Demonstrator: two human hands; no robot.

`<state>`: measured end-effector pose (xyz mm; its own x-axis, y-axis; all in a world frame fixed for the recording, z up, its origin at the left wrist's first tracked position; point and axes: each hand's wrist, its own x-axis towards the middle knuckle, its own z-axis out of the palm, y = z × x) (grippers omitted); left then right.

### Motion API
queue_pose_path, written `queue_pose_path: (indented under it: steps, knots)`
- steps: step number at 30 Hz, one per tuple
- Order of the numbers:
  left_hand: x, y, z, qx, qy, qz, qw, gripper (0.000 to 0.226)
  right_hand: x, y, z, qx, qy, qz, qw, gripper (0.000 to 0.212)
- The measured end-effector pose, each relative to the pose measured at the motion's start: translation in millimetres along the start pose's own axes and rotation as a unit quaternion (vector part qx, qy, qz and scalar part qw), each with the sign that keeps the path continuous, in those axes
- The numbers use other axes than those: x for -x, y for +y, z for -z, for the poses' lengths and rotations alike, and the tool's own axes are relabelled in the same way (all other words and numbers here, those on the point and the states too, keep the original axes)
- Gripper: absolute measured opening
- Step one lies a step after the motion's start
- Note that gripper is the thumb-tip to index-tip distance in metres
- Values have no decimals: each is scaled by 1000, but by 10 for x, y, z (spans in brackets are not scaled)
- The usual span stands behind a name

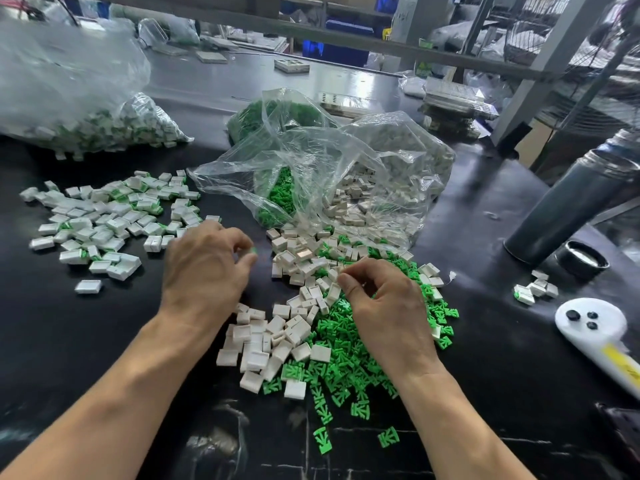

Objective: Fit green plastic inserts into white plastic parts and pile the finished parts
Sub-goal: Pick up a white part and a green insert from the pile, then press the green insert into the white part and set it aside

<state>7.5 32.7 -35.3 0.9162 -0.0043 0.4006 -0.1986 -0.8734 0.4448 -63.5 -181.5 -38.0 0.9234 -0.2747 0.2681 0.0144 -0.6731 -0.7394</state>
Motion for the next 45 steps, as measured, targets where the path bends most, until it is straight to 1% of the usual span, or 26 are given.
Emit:
queue_pose_path:
  steps: [4, 7, 9, 12, 14, 16, 18, 19, 21, 24, 26, 28, 31, 34, 36, 39, 41, 43, 45]
  knots:
    - [-97, -137, -17, -64, -2, 53, 997, 17, 10, -2, 6, 16, -7, -3, 1000, 10]
    - [-118, -186, -24, -79, 15, 70, 994, 16, 15, -10, 12, 12, -11, -8, 1000, 11]
    - [-122, -192, -20, -79, 23, 79, 993, 21, 13, -14, 12, 15, -8, -10, 1000, 10]
    - [-115, -136, 10, -60, 20, 74, 995, 31, 11, -10, 25, 12, -11, -15, 1000, 8]
    - [-83, -70, 25, -30, 14, 44, 998, 25, 8, -6, 37, 3, -19, -25, 999, 11]
    - [-18, 19, 25, 26, -11, 5, 1000, 15, -1, 8, 52, 0, -23, -32, 999, 26]
    - [64, 126, 14, 95, -65, -11, 993, 10, -6, 14, 72, 1, -32, -25, 999, 39]
    - [100, 173, 8, 121, -95, -13, 988, 8, -5, 9, 80, 8, -46, -16, 999, 39]
    - [153, 238, -9, 151, -142, -22, 978, 8, 7, 0, 76, 49, -90, 8, 995, 32]
    - [185, 280, -32, 151, -191, -38, 969, 11, 29, -24, 29, 129, -146, 21, 981, 32]
    - [186, 290, -45, 137, -212, -42, 967, 15, 31, -46, 6, 155, -149, 10, 977, 30]
    - [187, 296, -55, 136, -222, -44, 964, 17, 24, -51, 2, 156, -145, 1, 977, 21]
    - [201, 297, -56, 159, -227, -60, 959, 20, 21, -56, 18, 130, -134, 8, 982, 15]
    - [230, 345, -40, 206, -230, -92, 947, 23, 23, -60, 35, 35, -113, 9, 993, 18]
    - [251, 388, -46, 231, -206, -108, 945, 21, 23, -69, 51, -23, -104, -4, 994, 17]
    - [267, 417, -49, 258, -163, -113, 946, 13, 6, -56, 78, -60, -92, -20, 994, 16]
    - [262, 403, -50, 256, -148, -105, 949, 12, -24, -8, 107, -34, -64, -17, 997, 15]
    - [256, 379, -53, 245, -132, -90, 956, 15, -71, 61, 151, 44, -27, -21, 998, 14]
    - [255, 358, -59, 257, -124, -67, 956, 16, -106, 103, 206, 126, -21, -40, 991, 18]
